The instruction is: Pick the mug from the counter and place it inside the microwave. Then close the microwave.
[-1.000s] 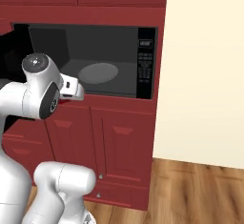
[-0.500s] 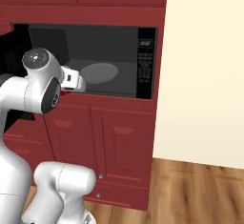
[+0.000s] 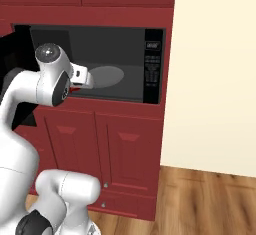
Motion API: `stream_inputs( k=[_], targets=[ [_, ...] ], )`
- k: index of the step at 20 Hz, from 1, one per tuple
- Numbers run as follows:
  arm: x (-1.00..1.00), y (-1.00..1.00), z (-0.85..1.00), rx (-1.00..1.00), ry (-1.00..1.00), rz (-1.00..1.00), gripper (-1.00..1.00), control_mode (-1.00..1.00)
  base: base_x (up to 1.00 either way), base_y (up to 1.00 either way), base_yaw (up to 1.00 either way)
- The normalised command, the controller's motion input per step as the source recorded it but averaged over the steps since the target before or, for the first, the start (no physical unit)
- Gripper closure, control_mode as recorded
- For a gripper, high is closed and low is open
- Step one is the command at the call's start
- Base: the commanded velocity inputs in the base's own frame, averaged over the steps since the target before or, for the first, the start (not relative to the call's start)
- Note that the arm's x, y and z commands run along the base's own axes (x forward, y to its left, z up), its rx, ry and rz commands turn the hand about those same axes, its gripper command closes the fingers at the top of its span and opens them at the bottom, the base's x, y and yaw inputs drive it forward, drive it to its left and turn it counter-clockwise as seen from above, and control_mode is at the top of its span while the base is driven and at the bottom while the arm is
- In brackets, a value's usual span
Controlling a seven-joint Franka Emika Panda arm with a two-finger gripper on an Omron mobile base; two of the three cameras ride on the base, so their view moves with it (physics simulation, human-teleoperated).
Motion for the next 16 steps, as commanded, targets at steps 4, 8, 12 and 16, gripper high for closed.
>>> stream_inputs(
  k=[4,8,12,16],
  targets=[
    [0.54,0.18,-0.13,-0.01,0.00,0.00,1.00,-1.00,0.00,0.00,0.00],
    [0.48,0.05,-0.08,-0.03,0.00,0.00,1.00,-1.00,0.00,0.00,0.00],
    [0.36,0.00,-0.04,-0.02,0.00,-0.01,1.00,-1.00,0.00,0.00,0.00],
    [0.16,-0.08,-0.15,-0.01,0.00,0.00,1.00,-1.00,0.00,0.00,0.00]
  ],
)
